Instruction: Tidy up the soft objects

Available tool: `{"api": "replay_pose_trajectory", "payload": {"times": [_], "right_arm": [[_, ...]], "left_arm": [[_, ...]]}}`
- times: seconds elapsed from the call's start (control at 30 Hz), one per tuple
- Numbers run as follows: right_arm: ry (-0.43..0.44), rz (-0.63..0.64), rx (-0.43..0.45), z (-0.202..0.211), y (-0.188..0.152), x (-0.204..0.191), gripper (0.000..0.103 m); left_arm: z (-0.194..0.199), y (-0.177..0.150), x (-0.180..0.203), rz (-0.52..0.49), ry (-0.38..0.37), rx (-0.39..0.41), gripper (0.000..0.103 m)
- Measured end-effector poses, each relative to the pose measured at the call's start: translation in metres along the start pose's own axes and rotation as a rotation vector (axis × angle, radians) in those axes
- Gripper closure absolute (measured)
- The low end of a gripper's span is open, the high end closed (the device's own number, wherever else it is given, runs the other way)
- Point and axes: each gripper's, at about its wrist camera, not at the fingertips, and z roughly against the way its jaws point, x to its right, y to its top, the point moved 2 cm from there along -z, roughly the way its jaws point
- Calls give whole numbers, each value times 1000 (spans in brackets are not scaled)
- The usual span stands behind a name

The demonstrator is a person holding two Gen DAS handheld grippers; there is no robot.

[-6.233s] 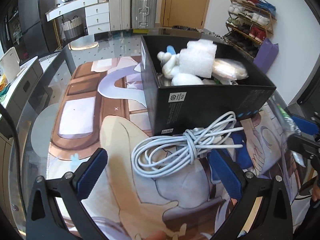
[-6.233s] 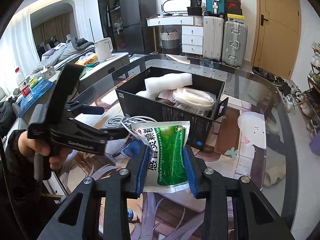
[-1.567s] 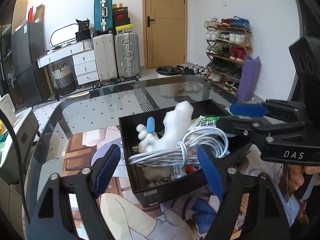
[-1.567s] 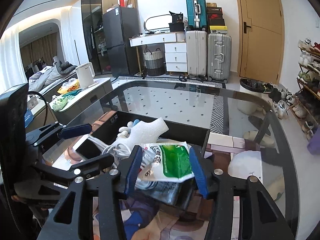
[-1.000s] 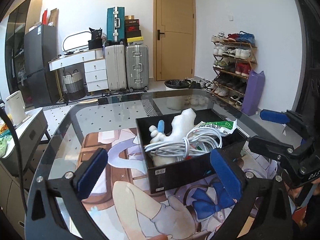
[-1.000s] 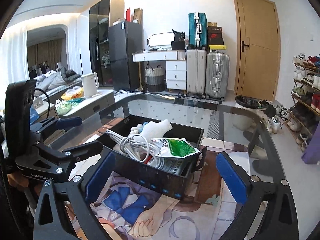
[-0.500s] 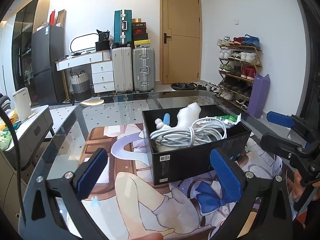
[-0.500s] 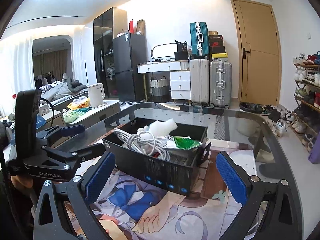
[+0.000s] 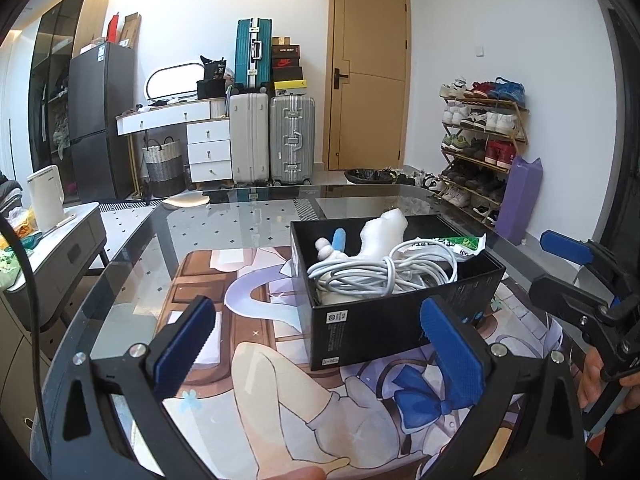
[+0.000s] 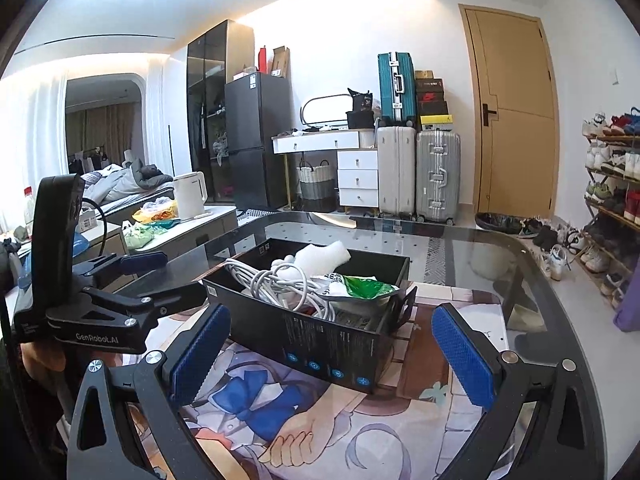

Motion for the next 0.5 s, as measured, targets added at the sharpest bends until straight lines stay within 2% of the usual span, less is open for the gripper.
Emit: {"api": "replay_pose_trajectory", "payload": {"times": [0.5], "right_arm": [[6,4,-5,-3,-1,-2,1]], "left_arm": [[5,0,-2,-1,-3,5,0]]}}
